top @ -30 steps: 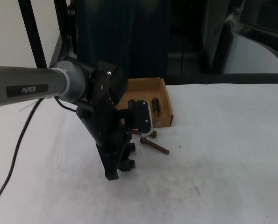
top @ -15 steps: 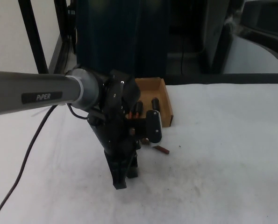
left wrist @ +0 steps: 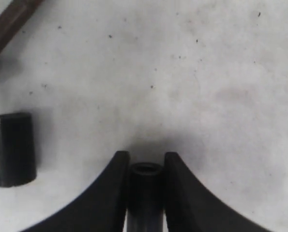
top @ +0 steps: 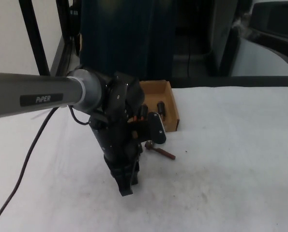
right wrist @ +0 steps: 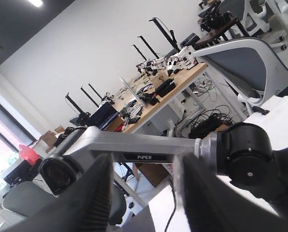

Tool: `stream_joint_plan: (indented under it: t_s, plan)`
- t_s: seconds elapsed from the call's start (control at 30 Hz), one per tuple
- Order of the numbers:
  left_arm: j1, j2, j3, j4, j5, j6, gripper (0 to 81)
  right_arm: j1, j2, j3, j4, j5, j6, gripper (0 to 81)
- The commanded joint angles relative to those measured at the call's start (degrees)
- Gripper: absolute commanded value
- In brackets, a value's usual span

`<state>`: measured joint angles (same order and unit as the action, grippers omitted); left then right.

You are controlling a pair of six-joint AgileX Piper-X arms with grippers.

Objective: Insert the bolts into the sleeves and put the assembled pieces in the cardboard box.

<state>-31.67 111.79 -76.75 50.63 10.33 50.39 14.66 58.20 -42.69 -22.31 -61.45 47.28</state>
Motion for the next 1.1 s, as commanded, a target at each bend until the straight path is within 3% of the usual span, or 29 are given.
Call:
stream_joint_plan:
  t_s: [0.0, 0.23, 0.4, 0.7, 0.83, 1.07]
  plan:
    - [-0.2, -2.2, -0.2, 0.2, -1.0, -1.1, 0.9, -0.3, -0.7, -0.5, -0.7, -0.8, 1.7, 41.6]
    - [1.1, -10.8, -0.2, 0.2, -0.8, -7.4, 0.9, -1.3, -0.7, -0.5, 7.6, 0.1, -0.3, 40.8]
    - [2.4, -17.8, -0.2, 0.2, 0.0, -16.3, 0.9, -2.2, -0.7, -0.5, 29.0, 7.1, -15.1, 33.0]
    - [6.6, -28.9, -0.2, 0.2, 18.2, -43.4, 0.9, -1.4, 3.8, -1.7, 59.7, 25.4, -40.5, 33.0]
    - [7.2, -32.5, -0.2, 0.2, 22.5, -47.7, 0.9, 0.3, 10.6, -3.6, 66.6, 28.7, -44.2, 34.9]
    - [7.2, -36.6, -0.1, 1.6, 22.8, -50.4, 0.9, 4.5, 21.2, -14.2, 69.1, 36.4, -49.7, 35.8]
